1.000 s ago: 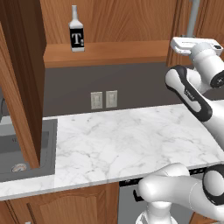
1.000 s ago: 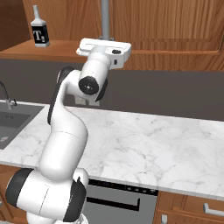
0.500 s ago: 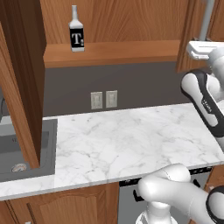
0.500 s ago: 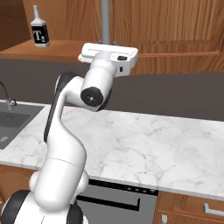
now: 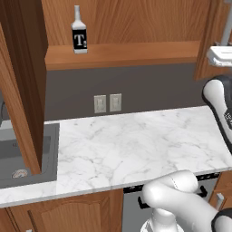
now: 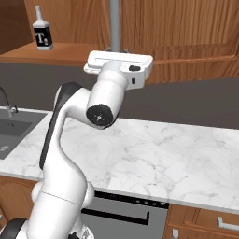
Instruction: Get the candle and the liquor from the cabinet and move them to the dining counter.
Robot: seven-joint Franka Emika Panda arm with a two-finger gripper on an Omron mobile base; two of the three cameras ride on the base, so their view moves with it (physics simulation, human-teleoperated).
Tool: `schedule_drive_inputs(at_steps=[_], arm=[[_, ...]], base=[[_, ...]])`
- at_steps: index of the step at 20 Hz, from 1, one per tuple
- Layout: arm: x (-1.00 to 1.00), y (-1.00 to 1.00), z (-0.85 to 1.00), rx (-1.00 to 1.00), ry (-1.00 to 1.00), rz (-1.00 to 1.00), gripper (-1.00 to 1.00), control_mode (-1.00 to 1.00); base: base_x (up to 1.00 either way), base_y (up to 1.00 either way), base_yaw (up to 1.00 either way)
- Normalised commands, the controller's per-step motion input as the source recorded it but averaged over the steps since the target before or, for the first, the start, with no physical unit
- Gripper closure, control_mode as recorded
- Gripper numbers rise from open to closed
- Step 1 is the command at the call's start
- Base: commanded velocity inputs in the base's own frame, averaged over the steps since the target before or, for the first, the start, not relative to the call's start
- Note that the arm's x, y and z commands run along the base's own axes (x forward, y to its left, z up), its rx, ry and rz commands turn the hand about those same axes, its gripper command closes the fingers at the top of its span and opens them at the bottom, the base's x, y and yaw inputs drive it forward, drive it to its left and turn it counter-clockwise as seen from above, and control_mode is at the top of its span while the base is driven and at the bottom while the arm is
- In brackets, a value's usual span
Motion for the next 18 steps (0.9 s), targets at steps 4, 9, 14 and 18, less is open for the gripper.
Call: schedule_drive_inputs(at_steps=[4,9,14,18], arm=[[-0.88,-0.83,0.15,0.0,0.0,0.0,1.0,-1.0],[-0.89,-0.81,0.11,0.0,0.0,0.0,1.0,-1.0],[-0.9,-0.77,0.1,0.0,0.0,0.0,1.0,-1.0],[-0.88,-0.73,0.06,0.0,0.01,0.0,1.0,-1.0]], base=[[0.0,0.0,0.0],[0.0,0.0,0.0],[0.0,0.0,0.0],[0.0,0.0,0.0]])
